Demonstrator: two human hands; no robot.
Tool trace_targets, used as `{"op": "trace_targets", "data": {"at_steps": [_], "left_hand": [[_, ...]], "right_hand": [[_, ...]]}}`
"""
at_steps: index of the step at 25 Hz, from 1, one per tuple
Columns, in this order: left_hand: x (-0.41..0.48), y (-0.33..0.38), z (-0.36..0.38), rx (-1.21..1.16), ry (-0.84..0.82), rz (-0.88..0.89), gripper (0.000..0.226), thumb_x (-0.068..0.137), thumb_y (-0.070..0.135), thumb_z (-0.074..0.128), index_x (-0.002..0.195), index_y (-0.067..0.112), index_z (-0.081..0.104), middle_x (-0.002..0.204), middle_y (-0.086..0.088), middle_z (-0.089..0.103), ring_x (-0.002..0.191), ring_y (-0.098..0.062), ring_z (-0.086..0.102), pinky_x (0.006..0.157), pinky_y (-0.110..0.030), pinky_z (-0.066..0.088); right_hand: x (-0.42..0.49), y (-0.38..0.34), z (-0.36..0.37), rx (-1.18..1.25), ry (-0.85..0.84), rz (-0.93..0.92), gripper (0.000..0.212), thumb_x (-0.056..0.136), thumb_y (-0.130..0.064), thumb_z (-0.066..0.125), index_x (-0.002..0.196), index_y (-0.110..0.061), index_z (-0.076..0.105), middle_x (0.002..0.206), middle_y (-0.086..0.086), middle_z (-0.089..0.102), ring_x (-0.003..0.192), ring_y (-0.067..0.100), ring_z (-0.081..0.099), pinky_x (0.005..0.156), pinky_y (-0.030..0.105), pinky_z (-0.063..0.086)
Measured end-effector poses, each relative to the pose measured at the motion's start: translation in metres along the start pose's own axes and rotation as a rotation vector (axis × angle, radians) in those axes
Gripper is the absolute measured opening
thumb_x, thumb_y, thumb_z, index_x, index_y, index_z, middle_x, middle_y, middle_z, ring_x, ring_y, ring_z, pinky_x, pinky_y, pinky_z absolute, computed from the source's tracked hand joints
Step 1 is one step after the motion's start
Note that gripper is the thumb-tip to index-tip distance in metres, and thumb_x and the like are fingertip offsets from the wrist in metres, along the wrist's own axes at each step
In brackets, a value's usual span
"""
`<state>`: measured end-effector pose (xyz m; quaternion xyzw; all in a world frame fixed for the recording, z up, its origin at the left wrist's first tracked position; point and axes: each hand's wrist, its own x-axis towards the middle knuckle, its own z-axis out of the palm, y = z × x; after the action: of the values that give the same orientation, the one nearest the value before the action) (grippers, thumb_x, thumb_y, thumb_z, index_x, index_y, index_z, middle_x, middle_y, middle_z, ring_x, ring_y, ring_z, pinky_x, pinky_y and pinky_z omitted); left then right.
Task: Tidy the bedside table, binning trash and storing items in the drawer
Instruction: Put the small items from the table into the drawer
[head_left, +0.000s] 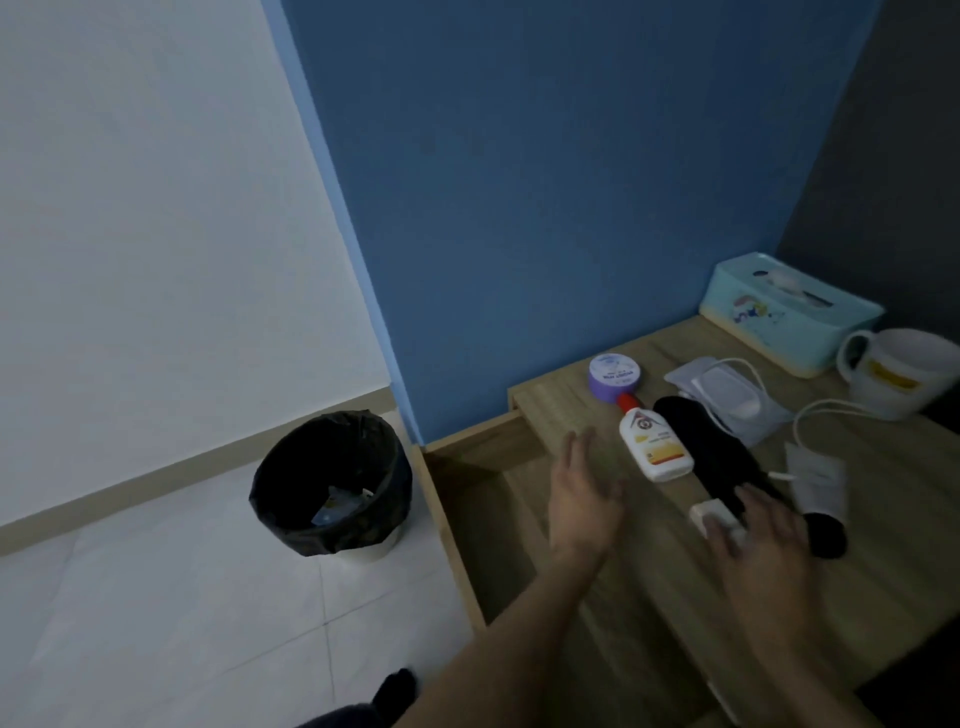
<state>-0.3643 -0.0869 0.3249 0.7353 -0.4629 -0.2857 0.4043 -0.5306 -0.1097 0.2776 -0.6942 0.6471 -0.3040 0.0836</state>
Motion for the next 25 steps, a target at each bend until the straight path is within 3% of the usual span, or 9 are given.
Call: {"op": "trace_targets", "data": {"at_steps": [4,9,12,15,17,20,22,25], "left_hand": [[0.032,0.036,0.058,0.011,-0.192,-0.004,0.058,0.088,0.025,0.06,0.141,0.029,0.036,0.156,-0.007,0.015,0.137,-0.03,0.031,0.109,-0.038,0.033],[0.056,0.038,0.077,0.296,-0.332,-0.092,0.053,0.089,0.038,0.056,0.139,0.037,0.038,0.159,-0.012,-0.009,0.143,-0.033,0.016,0.114,-0.043,0.025],[0.054,0.036,0.077,0.385,-0.27,-0.065,0.045,0.09,0.035,0.055,0.133,0.034,0.044,0.157,-0.015,0.001,0.139,-0.034,0.022,0.11,-0.045,0.031],[0.049,0.035,0.069,0.383,-0.162,-0.057,0.036,0.093,0.018,0.047,0.128,0.027,0.045,0.146,-0.019,0.018,0.128,-0.037,0.03,0.104,-0.045,0.036],[0.044,0.026,0.057,0.282,-0.125,-0.09,0.047,0.088,0.009,0.054,0.13,0.025,0.04,0.14,-0.017,0.022,0.126,-0.038,0.034,0.103,-0.045,0.041],[0.03,0.002,0.037,-0.002,-0.035,-0.214,0.073,0.08,0.022,0.068,0.139,0.032,0.027,0.135,-0.008,0.031,0.127,-0.026,0.038,0.104,-0.042,0.043],[0.018,-0.016,0.023,-0.166,0.083,-0.285,0.076,0.078,0.027,0.068,0.14,0.036,0.024,0.133,-0.004,0.034,0.123,-0.02,0.041,0.104,-0.039,0.043],[0.008,-0.051,0.001,-0.276,0.25,-0.44,0.072,0.081,0.023,0.066,0.139,0.038,0.025,0.128,-0.006,0.036,0.116,-0.023,0.047,0.097,-0.036,0.047]], "right_hand": [[0.001,0.008,-0.002,0.055,-0.049,0.065,0.052,0.072,-0.021,0.075,0.113,0.006,0.057,0.115,0.031,0.054,0.104,0.044,0.053,0.081,0.045,0.047],[0.005,0.011,0.003,0.123,-0.079,0.133,0.055,0.066,-0.015,0.08,0.111,0.008,0.057,0.106,0.033,0.06,0.093,0.045,0.058,0.071,0.042,0.048],[0.005,0.011,0.002,0.193,-0.071,0.141,0.049,0.065,-0.005,0.079,0.107,0.007,0.057,0.099,0.032,0.062,0.088,0.044,0.059,0.069,0.041,0.047],[0.004,0.006,-0.006,0.169,-0.044,0.09,0.049,0.065,0.001,0.077,0.108,0.009,0.056,0.102,0.034,0.061,0.093,0.047,0.058,0.075,0.044,0.047],[0.002,0.0,-0.01,0.121,-0.03,0.056,0.047,0.065,0.002,0.077,0.107,0.01,0.058,0.105,0.036,0.059,0.095,0.049,0.057,0.078,0.048,0.048],[-0.004,-0.015,-0.01,0.103,0.013,-0.031,0.04,0.061,0.003,0.08,0.096,0.009,0.064,0.095,0.034,0.06,0.082,0.047,0.061,0.069,0.045,0.051],[-0.01,-0.036,-0.004,0.131,0.053,-0.118,0.032,0.064,-0.004,0.08,0.091,0.005,0.065,0.086,0.028,0.061,0.075,0.042,0.06,0.063,0.037,0.048],[-0.015,-0.081,0.018,0.196,-0.021,-0.17,0.034,0.067,-0.011,0.079,0.096,0.002,0.065,0.092,0.025,0.063,0.079,0.039,0.061,0.064,0.035,0.047]]}}
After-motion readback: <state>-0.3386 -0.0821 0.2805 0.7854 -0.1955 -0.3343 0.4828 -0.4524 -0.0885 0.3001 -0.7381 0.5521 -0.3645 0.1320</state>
